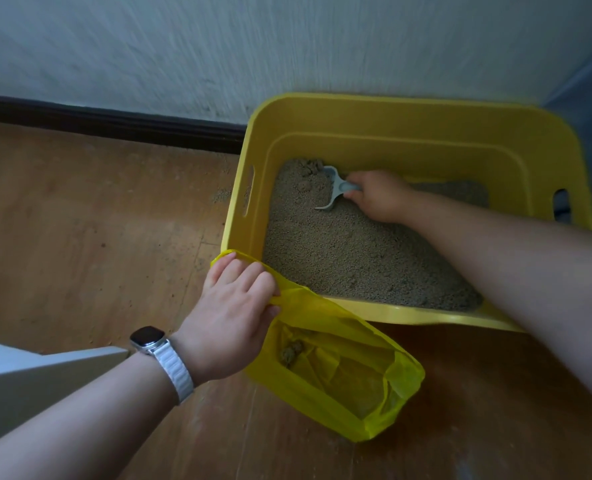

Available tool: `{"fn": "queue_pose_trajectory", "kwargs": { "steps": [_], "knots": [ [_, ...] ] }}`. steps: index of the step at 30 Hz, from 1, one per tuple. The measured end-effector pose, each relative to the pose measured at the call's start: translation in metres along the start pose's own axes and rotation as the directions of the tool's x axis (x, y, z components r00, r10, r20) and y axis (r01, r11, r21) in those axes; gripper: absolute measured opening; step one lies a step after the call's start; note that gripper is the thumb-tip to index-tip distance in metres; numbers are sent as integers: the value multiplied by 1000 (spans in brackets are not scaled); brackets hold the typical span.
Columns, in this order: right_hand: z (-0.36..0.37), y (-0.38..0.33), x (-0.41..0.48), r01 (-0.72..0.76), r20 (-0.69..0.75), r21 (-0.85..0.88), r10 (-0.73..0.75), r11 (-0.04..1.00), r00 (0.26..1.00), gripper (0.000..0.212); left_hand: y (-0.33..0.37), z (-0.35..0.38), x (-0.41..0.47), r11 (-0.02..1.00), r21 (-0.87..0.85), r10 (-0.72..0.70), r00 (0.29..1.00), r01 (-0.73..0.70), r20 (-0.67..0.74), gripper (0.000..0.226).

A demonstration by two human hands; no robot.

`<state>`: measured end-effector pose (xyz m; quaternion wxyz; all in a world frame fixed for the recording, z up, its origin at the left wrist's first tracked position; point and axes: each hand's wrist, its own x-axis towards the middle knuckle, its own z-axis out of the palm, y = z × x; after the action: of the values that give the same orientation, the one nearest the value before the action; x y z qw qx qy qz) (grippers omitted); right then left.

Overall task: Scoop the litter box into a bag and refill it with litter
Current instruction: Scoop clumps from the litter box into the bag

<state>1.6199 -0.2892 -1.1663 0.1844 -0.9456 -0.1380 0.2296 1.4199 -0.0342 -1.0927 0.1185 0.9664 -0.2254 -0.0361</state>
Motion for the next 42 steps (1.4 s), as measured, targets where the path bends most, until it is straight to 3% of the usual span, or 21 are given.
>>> {"fn": "queue_pose_trajectory", "kwargs": {
  "steps": [11, 22, 35, 42],
  "knots": [
    [6, 21, -9, -51, -24, 146, 55, 988, 998, 32, 0, 1, 0, 1000, 6, -11, 1000, 11, -16, 17],
    [4, 6, -9, 78, -167, 64, -67, 995, 984, 22, 1, 1, 1, 1000, 21, -21, 1000, 21, -12, 21],
    [-12, -8, -40, 75, -143, 293, -34, 953, 989, 26, 0, 5, 1, 999, 37, -16, 999, 17, -34, 19],
    [-37, 5, -89, 28, -127, 259, 6, 966, 992, 26, 1, 4, 2, 999, 40, -26, 998, 28, -49, 21]
  ]
}}
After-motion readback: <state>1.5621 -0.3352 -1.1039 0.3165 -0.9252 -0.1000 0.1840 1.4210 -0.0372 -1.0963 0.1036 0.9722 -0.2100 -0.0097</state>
